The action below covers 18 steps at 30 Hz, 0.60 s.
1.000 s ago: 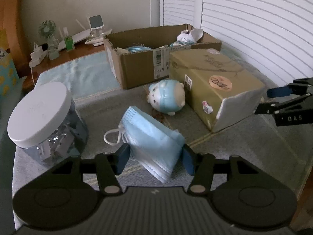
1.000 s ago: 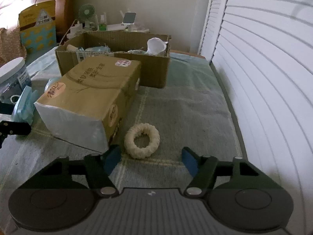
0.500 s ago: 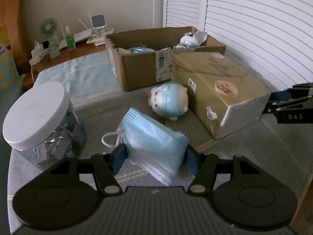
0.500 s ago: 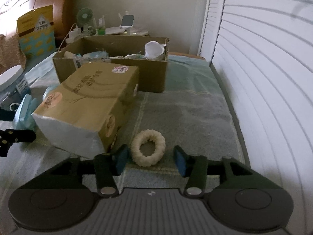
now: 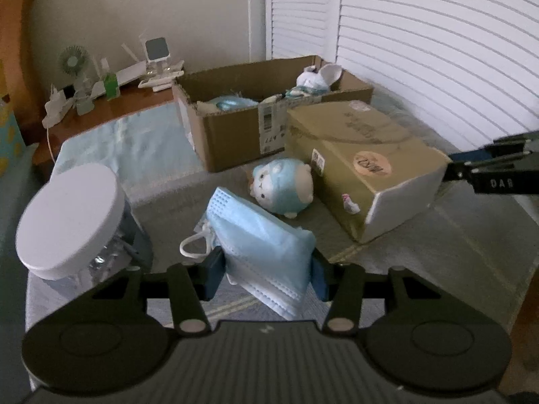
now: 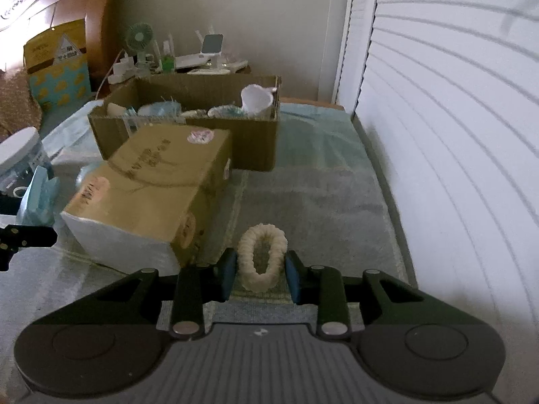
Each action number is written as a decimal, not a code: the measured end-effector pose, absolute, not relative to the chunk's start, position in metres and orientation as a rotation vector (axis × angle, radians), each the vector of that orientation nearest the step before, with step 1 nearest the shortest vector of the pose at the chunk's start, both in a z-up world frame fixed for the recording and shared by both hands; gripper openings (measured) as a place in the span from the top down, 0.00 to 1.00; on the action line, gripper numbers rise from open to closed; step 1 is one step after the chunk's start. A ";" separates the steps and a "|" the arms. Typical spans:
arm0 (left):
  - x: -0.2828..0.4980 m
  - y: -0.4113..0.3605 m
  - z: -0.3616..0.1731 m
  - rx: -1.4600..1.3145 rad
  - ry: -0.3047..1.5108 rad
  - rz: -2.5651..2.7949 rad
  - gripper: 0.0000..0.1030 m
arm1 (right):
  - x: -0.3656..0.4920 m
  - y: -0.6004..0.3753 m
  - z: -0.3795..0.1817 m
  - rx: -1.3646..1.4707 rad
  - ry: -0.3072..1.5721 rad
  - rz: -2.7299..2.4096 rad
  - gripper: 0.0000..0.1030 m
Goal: Organize soft objects
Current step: 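Close the right tool on the cream fluffy ring, then lift the cream ring over the box with the right tool and open it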
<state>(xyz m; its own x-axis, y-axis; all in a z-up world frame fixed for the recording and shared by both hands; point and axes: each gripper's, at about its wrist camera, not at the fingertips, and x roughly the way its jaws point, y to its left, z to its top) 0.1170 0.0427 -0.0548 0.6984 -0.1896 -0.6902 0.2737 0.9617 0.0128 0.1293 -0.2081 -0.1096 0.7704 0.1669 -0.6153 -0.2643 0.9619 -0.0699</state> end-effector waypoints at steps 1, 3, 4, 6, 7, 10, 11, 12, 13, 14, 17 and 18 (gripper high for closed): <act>0.115 0.043 -0.052 0.120 0.755 -0.265 0.51 | 0.127 -0.208 -0.106 -0.157 0.644 0.234 0.65; 0.111 0.044 -0.047 0.130 0.758 -0.280 0.50 | 0.124 -0.208 -0.099 -0.158 0.633 0.238 0.65; 0.109 0.045 -0.044 0.135 0.756 -0.288 0.50 | 0.123 -0.208 -0.096 -0.159 0.625 0.240 0.65; 0.106 0.047 -0.040 0.144 0.754 -0.303 0.50 | 0.119 -0.206 -0.087 -0.169 0.609 0.247 0.65; 0.104 0.047 -0.038 0.147 0.757 -0.310 0.50 | 0.118 -0.205 -0.082 -0.173 0.600 0.251 0.65; 0.100 0.049 -0.031 0.146 0.756 -0.331 0.50 | 0.118 -0.199 -0.068 -0.187 0.570 0.275 0.65; 0.099 0.050 -0.029 0.148 0.752 -0.337 0.50 | 0.118 -0.196 -0.063 -0.196 0.557 0.281 0.65; 0.097 0.051 -0.026 0.149 0.748 -0.338 0.50 | 0.121 -0.192 -0.058 -0.206 0.547 0.291 0.65; 0.096 0.051 -0.025 0.148 0.745 -0.338 0.50 | 0.123 -0.188 -0.053 -0.218 0.536 0.302 0.65; 0.095 0.053 -0.023 0.144 0.743 -0.340 0.50 | 0.126 -0.184 -0.049 -0.225 0.526 0.308 0.65; 0.094 0.057 -0.020 0.127 0.736 -0.344 0.50 | 0.138 -0.170 -0.036 -0.254 0.498 0.339 0.65; 0.094 0.059 -0.019 0.127 0.735 -0.340 0.51 | 0.143 -0.165 -0.032 -0.261 0.494 0.356 0.65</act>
